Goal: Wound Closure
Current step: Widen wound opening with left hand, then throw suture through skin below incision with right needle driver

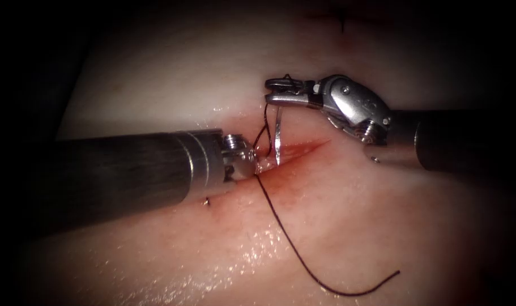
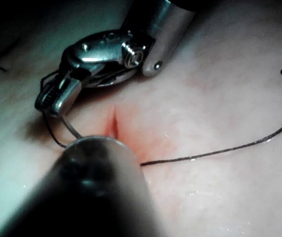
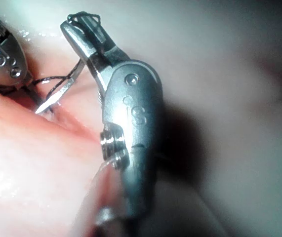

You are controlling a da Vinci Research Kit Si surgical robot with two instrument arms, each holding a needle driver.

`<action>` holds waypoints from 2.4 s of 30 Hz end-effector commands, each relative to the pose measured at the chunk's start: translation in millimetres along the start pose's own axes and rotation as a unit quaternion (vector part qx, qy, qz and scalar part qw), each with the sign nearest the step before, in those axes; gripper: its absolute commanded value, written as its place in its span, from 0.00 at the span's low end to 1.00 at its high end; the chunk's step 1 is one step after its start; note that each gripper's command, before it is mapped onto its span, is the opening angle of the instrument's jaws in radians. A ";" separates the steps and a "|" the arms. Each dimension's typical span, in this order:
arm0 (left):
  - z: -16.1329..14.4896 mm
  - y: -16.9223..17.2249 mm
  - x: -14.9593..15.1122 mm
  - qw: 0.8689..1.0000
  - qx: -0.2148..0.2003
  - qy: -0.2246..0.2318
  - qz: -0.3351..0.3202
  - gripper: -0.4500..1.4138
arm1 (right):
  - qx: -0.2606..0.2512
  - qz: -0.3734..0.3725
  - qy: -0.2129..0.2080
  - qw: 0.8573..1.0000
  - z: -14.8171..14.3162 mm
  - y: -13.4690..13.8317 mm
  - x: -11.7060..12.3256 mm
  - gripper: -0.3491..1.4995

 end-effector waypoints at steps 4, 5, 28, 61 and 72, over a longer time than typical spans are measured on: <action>0.4 -0.3 0.6 1.000 0.000 0.001 0.001 0.67 | 0.000 -0.046 -0.016 0.999 0.1 -0.4 -0.9 0.00; 0.4 -0.3 0.6 1.000 0.000 0.001 0.001 0.67 | 0.002 -0.054 -0.018 0.998 0.0 -0.7 -0.9 0.00; -1.0 -0.4 1.3 1.000 -0.005 0.020 -0.004 0.59 | 0.013 -0.027 -0.016 0.999 -0.4 -3.5 -2.3 0.00; -10.1 5.4 5.8 0.984 0.100 0.150 0.007 0.37 | 0.027 0.035 0.004 0.999 -1.1 -1.6 -1.9 0.00; -7.4 9.2 5.5 0.982 0.089 0.166 0.008 0.30 | 0.051 0.066 -0.007 0.997 -1.2 -0.6 -2.2 0.00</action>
